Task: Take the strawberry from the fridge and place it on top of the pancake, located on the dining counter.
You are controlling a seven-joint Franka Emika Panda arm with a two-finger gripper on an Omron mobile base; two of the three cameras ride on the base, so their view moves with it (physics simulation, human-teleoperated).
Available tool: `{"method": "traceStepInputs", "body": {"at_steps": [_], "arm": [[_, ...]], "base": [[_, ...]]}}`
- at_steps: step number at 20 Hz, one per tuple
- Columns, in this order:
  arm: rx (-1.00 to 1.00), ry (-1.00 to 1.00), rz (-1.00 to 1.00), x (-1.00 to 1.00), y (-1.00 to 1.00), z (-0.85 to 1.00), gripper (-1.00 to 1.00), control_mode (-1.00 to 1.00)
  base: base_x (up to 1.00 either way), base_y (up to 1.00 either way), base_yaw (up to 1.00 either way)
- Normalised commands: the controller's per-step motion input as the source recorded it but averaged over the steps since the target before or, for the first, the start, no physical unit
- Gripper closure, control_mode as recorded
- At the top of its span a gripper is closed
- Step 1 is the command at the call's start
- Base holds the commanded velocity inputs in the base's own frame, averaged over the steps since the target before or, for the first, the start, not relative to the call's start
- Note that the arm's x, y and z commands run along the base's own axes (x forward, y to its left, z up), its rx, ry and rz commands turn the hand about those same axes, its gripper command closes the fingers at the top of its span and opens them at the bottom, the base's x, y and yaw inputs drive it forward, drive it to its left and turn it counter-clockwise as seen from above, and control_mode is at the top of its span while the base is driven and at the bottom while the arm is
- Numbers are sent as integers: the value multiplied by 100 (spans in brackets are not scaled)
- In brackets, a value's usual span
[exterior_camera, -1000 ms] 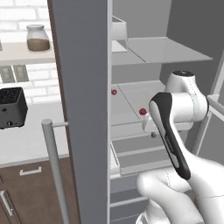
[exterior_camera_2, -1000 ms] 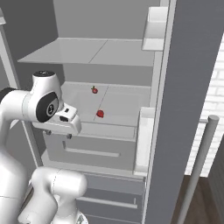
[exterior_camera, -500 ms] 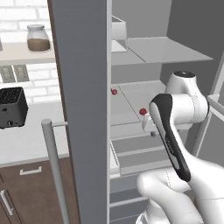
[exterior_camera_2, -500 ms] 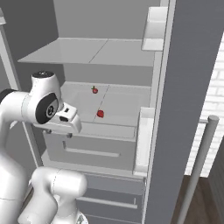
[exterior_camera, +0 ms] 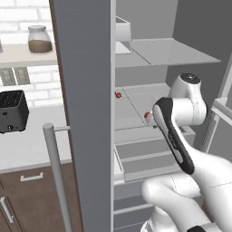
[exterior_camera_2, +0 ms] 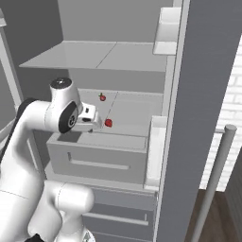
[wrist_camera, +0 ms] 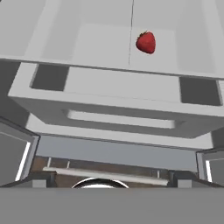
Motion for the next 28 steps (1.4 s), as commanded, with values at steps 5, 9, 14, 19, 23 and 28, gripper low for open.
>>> {"method": "traceStepInputs", "body": {"at_steps": [5, 9, 14, 19, 23, 28], "arm": [[-2, 1, -1, 100, -9, 0, -100, -100], [-1, 0, -3, 94, -13, -20, -100, -100], [0, 0, 0, 41, -1, -23, -100, -100], [0, 4, 0, 27, -4, -36, -100, -100], [0, 0, 0, 28, -32, -39, -100, -100], [0, 0, 0, 28, -19, -24, -100, -100]], "base": [[0, 0, 0], [0, 0, 0], [0, 0, 0], [0, 0, 0], [0, 0, 0], [0, 0, 0]]}}
